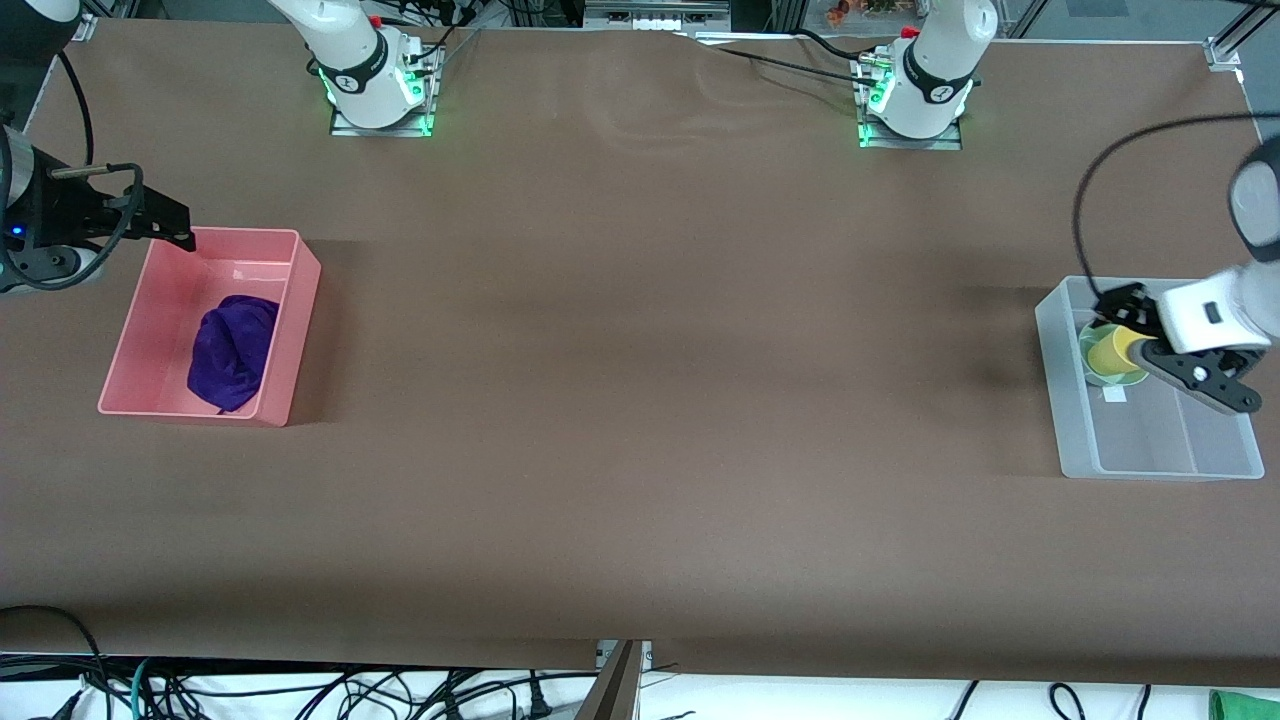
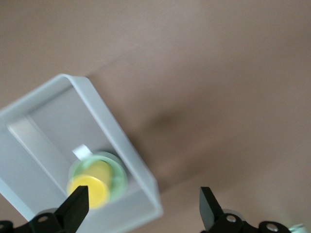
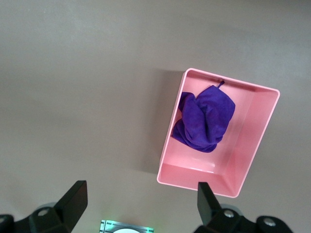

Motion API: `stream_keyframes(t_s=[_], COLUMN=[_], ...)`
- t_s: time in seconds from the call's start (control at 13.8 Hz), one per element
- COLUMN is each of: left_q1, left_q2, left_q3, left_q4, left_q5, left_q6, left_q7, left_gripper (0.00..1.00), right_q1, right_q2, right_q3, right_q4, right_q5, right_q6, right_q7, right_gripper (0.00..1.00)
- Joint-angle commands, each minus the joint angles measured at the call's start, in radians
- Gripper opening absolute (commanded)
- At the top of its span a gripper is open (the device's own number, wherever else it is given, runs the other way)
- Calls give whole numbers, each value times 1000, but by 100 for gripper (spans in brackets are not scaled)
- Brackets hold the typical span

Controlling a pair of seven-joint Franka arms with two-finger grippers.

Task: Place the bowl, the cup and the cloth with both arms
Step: 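Release the cup with the left gripper and raise both grippers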

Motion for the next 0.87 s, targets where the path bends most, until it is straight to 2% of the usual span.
stream_keyframes(t_s=[0.0, 0.15, 0.29, 0.44, 0.8], left_q1=[-92, -79, -56, -37, 4], left_q2=[-129, -189, -217, -216, -209], left_q3=[6, -49, -67, -79, -109], left_q4=[-44, -36, 0, 51, 54], left_q5=[-12, -62, -62, -64, -55], left_q6=[-90, -133, -200, -226, -225], left_q7=[-347, -439, -449, -449, -470], left_gripper=[100, 100, 100, 100, 100], right_q1=[-9, -8, -8, -8, -8], right_q2=[-28, -2, 12, 13, 18], right_q3=[8, 8, 8, 8, 8], right_q4=[-27, -4, 13, 15, 15], right_q5=[2, -4, -5, -1, -6], right_q6=[-3, -15, -13, -6, -4], right_q7=[17, 8, 8, 8, 10], right_gripper=[100, 100, 100, 100, 100])
